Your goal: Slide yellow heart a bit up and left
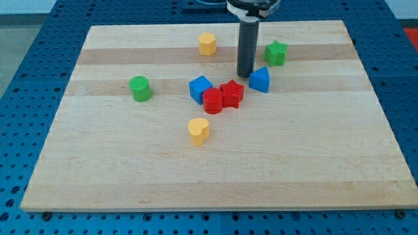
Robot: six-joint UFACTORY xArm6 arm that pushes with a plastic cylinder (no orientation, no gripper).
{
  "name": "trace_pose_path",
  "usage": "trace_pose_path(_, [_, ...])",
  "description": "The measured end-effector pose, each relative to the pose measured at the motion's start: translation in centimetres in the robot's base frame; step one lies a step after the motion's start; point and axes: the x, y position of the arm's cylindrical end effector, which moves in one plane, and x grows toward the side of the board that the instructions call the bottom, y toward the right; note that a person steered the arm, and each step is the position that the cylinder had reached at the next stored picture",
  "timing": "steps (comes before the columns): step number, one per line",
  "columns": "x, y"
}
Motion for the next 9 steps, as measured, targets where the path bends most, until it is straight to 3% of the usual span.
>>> trace_pose_path(2, [0.5, 0.0])
trace_pose_path(3, [2.8, 0.0])
trace_pose_path(6, [-1.9, 1.0])
trace_pose_path(9, [-1.2, 6.8])
